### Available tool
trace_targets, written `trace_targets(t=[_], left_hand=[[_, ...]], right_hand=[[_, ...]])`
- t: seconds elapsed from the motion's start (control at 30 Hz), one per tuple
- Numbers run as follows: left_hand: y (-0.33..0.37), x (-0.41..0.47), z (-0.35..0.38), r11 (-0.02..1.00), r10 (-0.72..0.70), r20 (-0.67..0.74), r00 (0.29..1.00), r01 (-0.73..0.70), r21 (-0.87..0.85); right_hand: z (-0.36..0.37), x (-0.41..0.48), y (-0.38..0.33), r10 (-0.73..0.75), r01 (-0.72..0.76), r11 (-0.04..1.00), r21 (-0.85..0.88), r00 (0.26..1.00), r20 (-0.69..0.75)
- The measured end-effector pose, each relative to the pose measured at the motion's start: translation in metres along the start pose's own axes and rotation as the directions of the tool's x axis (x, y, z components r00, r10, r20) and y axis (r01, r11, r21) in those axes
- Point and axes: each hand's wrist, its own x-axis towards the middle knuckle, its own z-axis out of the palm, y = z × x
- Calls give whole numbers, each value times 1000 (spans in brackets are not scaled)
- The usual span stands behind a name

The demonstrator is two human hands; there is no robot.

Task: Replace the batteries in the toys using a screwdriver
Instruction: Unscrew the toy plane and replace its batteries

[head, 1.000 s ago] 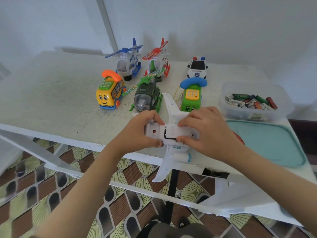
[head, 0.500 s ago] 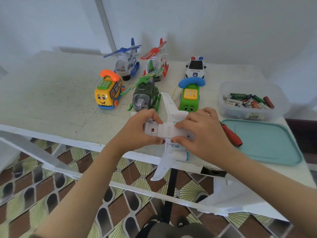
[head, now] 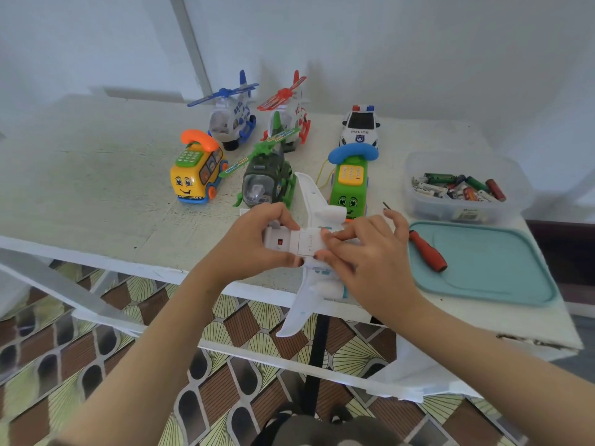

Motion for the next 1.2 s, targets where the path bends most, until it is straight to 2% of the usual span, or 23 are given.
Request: trace_targets(t=[0.17, 0.23, 0.37, 0.47, 0.53, 0.6, 0.7, 0.8, 0.93, 1.1, 1.2], left_hand=[[-2, 1, -1, 1000, -9, 2, 1000, 9, -21], [-3, 2, -1, 999, -19, 2, 1000, 19, -37], [-1, 2, 0, 999, -29, -2, 1000, 29, -40], [-2, 3, 0, 998, -19, 14, 1000, 20, -62], [-3, 4, 3, 995, -21, -3, 1000, 20, -96], [-5, 5, 7, 996, -26, -56, 998, 21, -92], [-8, 6, 10, 998, -34, -106, 994, 28, -56], [-6, 6, 10, 998, -47, -96, 994, 42, -56], [-3, 6, 11, 998, -48, -99, 994, 43, -50], [-3, 6, 11, 998, -46, -99, 994, 40, -56], [-1, 6, 11, 998, -46, -102, 994, 40, -53]], right_hand=[[-6, 2, 2, -11, 11, 1000, 4, 999, 49], [-13, 5, 5, -7, 3, 999, 54, 998, 68], [-33, 10, 26, 148, -151, 973, 176, 989, 27], [-43, 4, 55, 293, -296, 954, 47, 954, 60], [-47, -5, 75, 419, -403, 907, -126, 895, 152], [-49, -16, 87, 500, -464, 864, -193, 837, 222], [-52, -19, 81, 468, -475, 880, -24, 857, 213], [-54, -11, 55, 318, -349, 928, 128, 924, 214], [-47, 1, 24, 173, -238, 950, 202, 940, 294], [-33, 9, 11, 199, -289, 938, 190, 901, 385], [-26, 9, 12, 261, -386, 873, 297, 885, 385]])
